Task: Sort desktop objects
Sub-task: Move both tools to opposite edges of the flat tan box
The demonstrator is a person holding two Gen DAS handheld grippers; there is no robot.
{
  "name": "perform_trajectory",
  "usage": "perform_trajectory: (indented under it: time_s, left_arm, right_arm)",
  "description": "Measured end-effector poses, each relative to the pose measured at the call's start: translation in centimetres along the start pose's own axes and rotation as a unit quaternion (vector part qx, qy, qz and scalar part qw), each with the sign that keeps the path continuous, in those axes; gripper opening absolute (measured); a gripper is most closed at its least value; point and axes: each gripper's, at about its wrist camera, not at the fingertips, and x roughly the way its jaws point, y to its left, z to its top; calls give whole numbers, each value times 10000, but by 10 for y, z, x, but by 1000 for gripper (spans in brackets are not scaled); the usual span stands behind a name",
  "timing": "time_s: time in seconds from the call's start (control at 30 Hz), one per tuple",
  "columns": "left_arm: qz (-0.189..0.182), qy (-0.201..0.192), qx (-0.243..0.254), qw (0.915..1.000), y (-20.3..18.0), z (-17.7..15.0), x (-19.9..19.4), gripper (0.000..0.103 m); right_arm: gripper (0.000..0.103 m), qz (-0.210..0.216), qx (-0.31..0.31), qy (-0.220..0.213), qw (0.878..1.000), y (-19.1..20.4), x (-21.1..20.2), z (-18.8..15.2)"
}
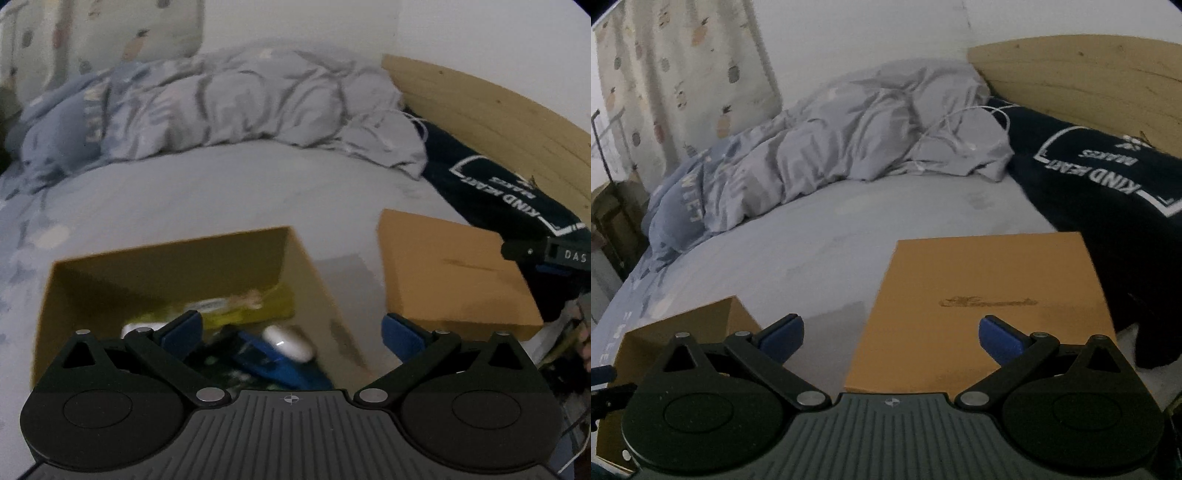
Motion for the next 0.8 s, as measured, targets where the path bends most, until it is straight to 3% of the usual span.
perform_trajectory:
  time_s: [0.17,0.37,0.8]
  left_arm:
    - [-88,-66,197,9997,-30,17,17,103]
    - [-181,-59,380,9991,-60,34,43,103]
    - [-406,550,496,9964,-107,54,141,103]
  right_arm:
    - [103,113,235,-148,9996,-30,1,5]
    - [103,-129,326,-68,9994,-63,13,11]
    - [103,-528,496,328,9968,-128,40,9]
